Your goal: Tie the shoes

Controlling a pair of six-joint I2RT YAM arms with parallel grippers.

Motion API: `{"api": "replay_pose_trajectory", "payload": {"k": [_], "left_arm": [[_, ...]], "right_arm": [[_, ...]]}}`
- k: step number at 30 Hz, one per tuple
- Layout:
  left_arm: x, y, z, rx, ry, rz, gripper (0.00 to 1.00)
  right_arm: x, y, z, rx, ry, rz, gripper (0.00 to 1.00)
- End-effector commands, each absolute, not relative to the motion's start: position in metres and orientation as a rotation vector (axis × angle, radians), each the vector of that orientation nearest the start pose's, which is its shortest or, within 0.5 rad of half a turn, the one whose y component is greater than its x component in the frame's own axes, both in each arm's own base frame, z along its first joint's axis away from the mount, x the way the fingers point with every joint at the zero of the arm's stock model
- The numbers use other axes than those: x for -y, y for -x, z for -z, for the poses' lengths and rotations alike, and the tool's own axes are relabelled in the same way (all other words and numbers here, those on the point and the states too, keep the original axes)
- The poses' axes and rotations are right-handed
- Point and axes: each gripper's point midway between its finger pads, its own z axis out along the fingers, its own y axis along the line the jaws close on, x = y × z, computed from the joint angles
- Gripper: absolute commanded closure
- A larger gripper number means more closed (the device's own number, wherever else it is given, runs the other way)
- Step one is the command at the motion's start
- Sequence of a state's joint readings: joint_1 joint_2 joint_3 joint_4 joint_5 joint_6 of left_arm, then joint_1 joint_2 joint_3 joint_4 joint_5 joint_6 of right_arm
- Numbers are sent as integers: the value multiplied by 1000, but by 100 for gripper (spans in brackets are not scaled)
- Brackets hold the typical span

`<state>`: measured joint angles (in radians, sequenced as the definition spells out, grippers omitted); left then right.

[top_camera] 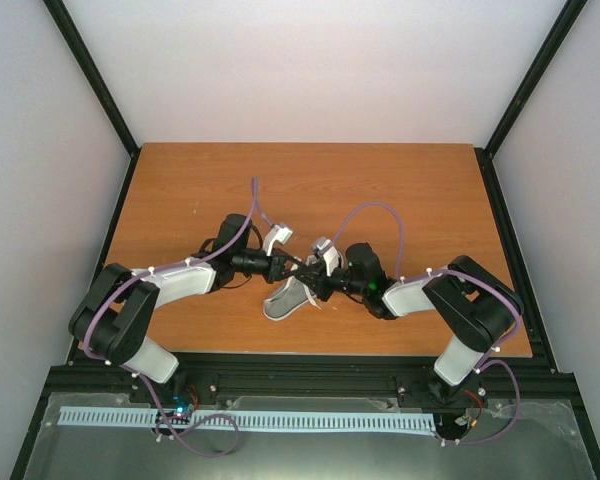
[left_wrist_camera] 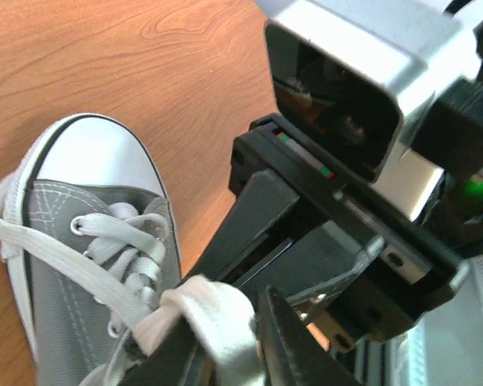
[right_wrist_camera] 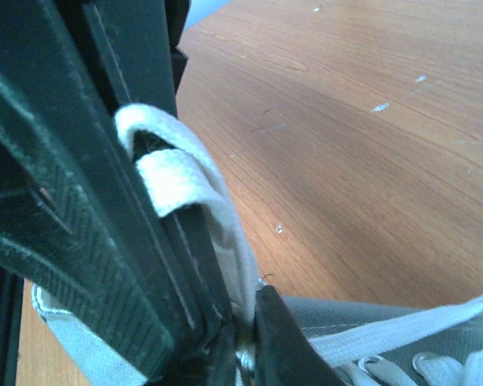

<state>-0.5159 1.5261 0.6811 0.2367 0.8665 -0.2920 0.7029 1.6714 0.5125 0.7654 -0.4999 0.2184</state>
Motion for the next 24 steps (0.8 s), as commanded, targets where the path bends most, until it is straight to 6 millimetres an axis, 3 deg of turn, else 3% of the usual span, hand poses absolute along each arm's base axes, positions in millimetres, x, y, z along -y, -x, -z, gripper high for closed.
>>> {"api": "replay_pose_trajectory", "payload": {"k": [1,6,10,15,21,24], "left_arm": [[293,-268,-130,-2136,-755,1302,77],[270,-289,-129,-2171,-616,1054,52],[258,-287,-131,-2172,-583,989,29],[227,-284,-111,-2247,-431,832,22],[223,-248,-104,-2291,-354,987,20],[222,-233,-114,-2249,-340,1042,21]], "right_arm": [[-323,-260,-111,-1828,799,-1071,97],[-320,-249,-110,-1856,794,-1113,97],[-320,-246,-109,-1898,764,-1163,97],[-322,-242,-120,-1902,703,-1252,97],[-316,-233,-122,-1932,695,-1279,97],[-315,-223,-121,-1948,715,-1333,97]]}}
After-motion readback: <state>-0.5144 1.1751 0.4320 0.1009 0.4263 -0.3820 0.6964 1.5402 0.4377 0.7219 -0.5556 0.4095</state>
